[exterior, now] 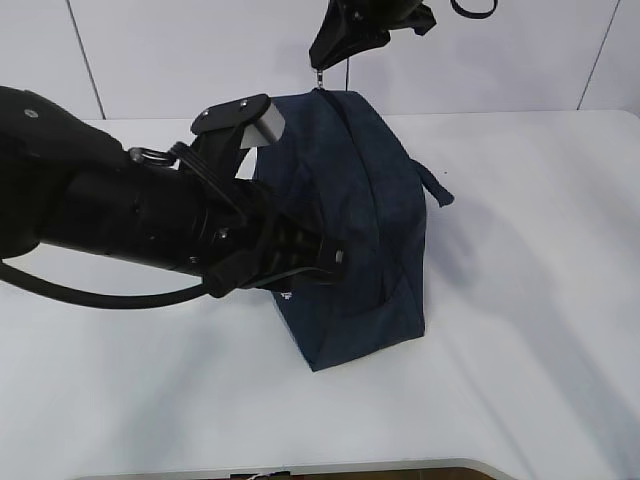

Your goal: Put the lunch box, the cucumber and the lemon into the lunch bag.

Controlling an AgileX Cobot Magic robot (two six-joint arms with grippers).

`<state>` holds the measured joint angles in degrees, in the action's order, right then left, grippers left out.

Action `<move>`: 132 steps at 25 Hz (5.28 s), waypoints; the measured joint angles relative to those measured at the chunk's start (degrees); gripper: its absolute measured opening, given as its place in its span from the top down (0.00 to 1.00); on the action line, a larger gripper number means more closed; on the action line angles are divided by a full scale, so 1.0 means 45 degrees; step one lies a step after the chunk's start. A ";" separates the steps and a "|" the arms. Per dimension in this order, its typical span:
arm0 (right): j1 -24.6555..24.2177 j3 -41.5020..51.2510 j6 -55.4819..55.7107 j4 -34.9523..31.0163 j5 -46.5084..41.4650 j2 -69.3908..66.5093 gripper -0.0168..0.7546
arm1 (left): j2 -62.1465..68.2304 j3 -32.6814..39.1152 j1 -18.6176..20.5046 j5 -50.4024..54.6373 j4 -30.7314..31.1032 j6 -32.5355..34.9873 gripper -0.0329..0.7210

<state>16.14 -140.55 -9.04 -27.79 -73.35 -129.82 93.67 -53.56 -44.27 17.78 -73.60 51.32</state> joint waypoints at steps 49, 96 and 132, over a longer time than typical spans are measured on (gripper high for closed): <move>0.0000 -0.0031 -0.0410 0.0954 0.2082 -0.1794 0.97 | 0.0000 0.0000 0.0480 0.0393 0.1421 0.0000 0.97; -0.0024 0.2455 -0.1835 0.4078 0.0307 0.1339 0.97 | 0.0000 0.0030 0.4129 -0.3846 0.2635 0.0043 0.98; -0.0024 0.8862 -0.0635 0.1057 0.0527 0.5620 0.97 | 0.0000 0.0030 0.4129 -0.5653 0.9279 0.0090 0.94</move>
<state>16.03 -100.67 -11.90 -23.04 -70.98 -104.53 93.67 -53.43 -25.68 -7.66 -31.85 51.73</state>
